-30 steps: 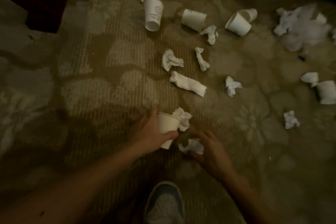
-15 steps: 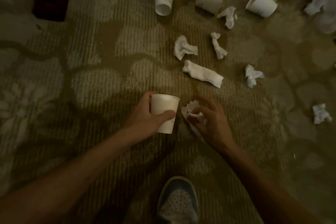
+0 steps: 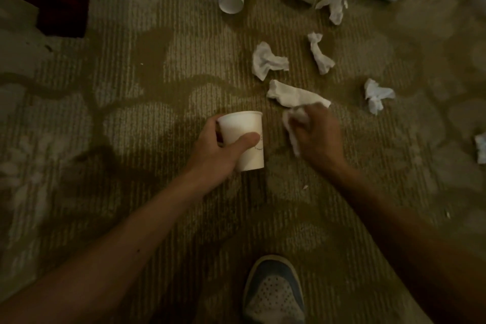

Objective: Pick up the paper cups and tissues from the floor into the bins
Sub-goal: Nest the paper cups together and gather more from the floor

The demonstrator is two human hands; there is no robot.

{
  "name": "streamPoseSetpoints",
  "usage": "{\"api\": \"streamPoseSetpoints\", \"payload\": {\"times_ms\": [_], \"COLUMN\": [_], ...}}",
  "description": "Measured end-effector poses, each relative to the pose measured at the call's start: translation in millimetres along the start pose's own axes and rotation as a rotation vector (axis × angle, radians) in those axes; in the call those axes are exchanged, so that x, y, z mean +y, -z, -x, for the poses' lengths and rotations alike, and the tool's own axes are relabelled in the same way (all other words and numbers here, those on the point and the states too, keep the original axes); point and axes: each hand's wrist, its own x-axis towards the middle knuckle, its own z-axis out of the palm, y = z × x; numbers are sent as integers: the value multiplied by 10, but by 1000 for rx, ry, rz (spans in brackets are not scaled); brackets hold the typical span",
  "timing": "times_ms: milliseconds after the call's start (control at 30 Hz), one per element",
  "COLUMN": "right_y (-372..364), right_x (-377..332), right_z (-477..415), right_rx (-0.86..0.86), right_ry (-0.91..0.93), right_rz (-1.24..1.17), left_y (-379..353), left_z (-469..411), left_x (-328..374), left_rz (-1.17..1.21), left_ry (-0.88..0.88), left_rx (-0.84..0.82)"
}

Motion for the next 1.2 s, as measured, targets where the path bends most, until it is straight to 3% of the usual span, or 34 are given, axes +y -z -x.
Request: {"api": "streamPoseSetpoints", "payload": {"times_ms": [200,267,367,567,633,733,867,1000,1133,1200], "right_y": [-77,-175,-278,-273,-279,-346,-473,-523,-343,-206], "right_x": [68,64,94,-61,-189,-316,-240,-144,76,228], "right_z": [-511,-503,-429,-587,-745,-1026,-1184,-1098,-1148,-1223], "right_rx": [-75,-146,-102,57,95,15,-226,-150,78,-7], "right_ry": [-165,-156,-56,-29,13,98,141,159,-4,-80], "right_rz": [185,251,402,-58,-113,22,250,270,510,498], "left_y": [16,9,-1,14,24,16,-2,-69,-135,-190], "left_z": [-76,-103,-135,-227,-292,-365,-441,-543,-615,-637], "left_x": [83,88,83,129,178,239,296,383,445,455], "left_rz": [31,40,51,28,29,30,18,20,40,32], "left_ry": [17,26,35,23,17,21,19,3,-12,-23], "left_rx": [4,0,3,5,24,33,44,29,-17,-29]}}
